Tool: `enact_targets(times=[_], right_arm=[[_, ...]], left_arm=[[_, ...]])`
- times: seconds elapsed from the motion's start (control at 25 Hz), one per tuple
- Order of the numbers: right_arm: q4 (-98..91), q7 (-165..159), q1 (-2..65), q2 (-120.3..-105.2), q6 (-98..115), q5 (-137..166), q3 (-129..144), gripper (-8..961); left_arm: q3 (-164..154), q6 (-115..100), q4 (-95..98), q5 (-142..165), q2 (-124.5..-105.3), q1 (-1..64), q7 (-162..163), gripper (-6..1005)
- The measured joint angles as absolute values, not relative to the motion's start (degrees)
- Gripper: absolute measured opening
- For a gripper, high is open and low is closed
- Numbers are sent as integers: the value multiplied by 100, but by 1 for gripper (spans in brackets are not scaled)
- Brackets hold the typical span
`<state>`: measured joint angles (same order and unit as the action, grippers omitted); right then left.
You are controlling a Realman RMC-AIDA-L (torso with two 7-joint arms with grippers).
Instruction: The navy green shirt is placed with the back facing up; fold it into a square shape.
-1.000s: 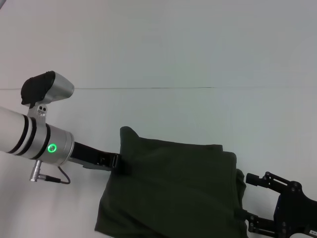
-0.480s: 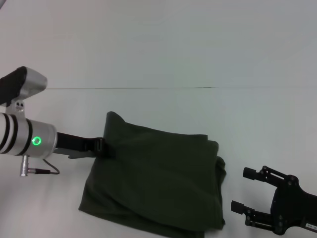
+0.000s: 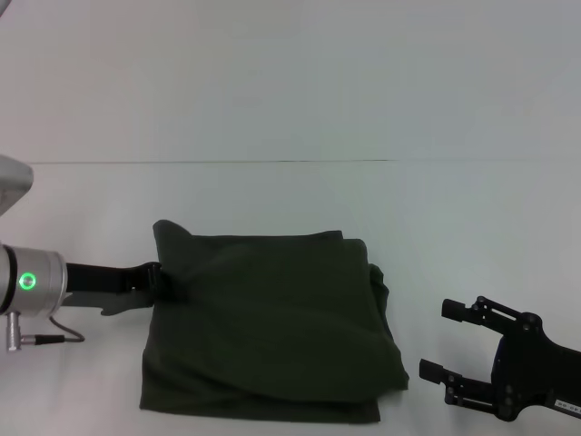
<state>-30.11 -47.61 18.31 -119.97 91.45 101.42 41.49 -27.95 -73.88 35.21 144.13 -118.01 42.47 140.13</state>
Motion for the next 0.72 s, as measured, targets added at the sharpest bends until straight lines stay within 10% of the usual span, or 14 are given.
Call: enact_targets(times=[0.72], right_arm=[[-2962, -4764, 1952, -11996, 9063, 10151, 4148, 837]], left_arm=[[-2608, -7953, 4204, 14267, -11892, 3889, 12944, 243]])
